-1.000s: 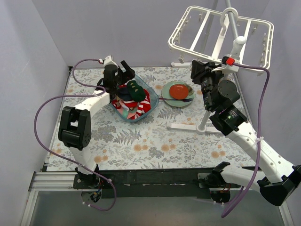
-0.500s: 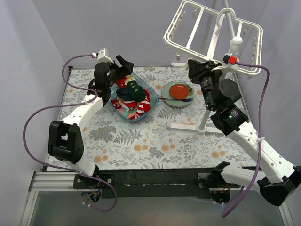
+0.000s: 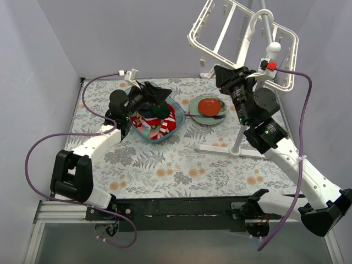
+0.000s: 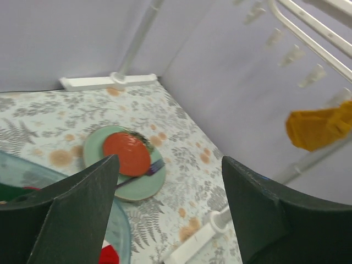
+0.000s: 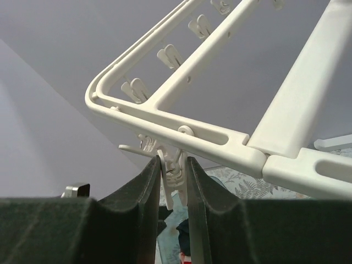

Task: Remove the socks clipped to the hanger
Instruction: Remove the sock from the hanger.

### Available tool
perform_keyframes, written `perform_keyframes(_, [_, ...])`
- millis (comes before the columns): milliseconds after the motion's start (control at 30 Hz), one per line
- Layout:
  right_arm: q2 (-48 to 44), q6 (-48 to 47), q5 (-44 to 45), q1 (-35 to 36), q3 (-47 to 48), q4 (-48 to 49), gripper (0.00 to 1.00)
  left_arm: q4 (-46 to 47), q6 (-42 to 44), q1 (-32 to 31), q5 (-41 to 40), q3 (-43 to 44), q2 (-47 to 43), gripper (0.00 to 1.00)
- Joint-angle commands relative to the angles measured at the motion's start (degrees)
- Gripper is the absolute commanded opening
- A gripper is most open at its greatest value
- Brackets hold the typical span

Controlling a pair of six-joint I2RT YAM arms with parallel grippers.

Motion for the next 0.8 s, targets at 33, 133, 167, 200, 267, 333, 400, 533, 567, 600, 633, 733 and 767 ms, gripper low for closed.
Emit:
perform_keyframes(33, [1.5, 4.7, -7.2, 0.7, 2.8, 2.5, 0.01, 11.6, 0.2, -5.2, 9.3, -1.4, -2.3, 0.73])
perform_keyframes(133, [1.6, 5.2, -7.8, 0.7, 2.8, 2.6, 0.01, 13.8, 0.6, -8.1, 10.7, -0.4, -0.8, 0.73])
perform_keyframes(167, [1.5, 5.5, -7.9, 0.7, 2.7, 2.6, 0.01, 14.4, 0.6, -9.7, 10.8, 0.1, -0.2, 0.73])
perform_keyframes(200, [1.6, 5.5, -7.9, 0.7, 2.7, 2.8, 0.01, 14.8, 0.7, -10.4, 11.2, 1.4, 0.4, 0.73])
perform_keyframes(267, [1.5, 5.6, -8.2, 0.7, 2.6, 2.8, 0.01, 15.7, 0.6, -12.5, 12.6, 3.2, 2.5, 0.73])
perform_keyframes(333, [1.4, 5.9, -8.4, 0.7, 2.4, 3.1, 0.01, 16.3, 1.4, -13.8, 12.9, 5.2, 3.7, 0.73])
perform_keyframes(400, [1.2, 6.1, -9.1, 0.7, 2.6, 2.9, 0.01, 16.7, 1.3, -15.2, 13.2, 6.1, 5.1, 0.74])
perform_keyframes(533, [0.1, 6.4, -8.3, 0.7, 2.1, 2.2, 0.01, 19.6, 2.5, -16.0, 13.2, 5.7, 6.1, 0.76])
perform_keyframes(567, [-0.1, 6.6, -8.4, 0.7, 2.2, 2.2, 0.01, 19.6, 3.6, -16.5, 13.0, 5.8, 6.3, 0.76])
perform_keyframes(600, [-0.4, 6.9, -8.5, 0.7, 2.3, 2.2, 0.01, 19.7, 3.9, -16.8, 12.4, 5.8, 7.0, 0.77])
perform_keyframes(633, [-0.4, 7.4, -9.0, 0.7, 2.3, 2.1, 0.01, 20.5, 4.2, -17.1, 12.3, 5.8, 7.3, 0.77])
perform_keyframes(733, [-0.4, 9.9, -10.5, 0.7, 2.4, 1.9, 0.01, 22.6, 5.5, -17.9, 9.5, 5.1, 8.5, 0.77])
perform_keyframes(767, [-0.2, 10.6, -10.7, 0.7, 2.4, 1.6, 0.01, 23.3, 5.8, -18.6, 8.7, 5.0, 8.9, 0.77])
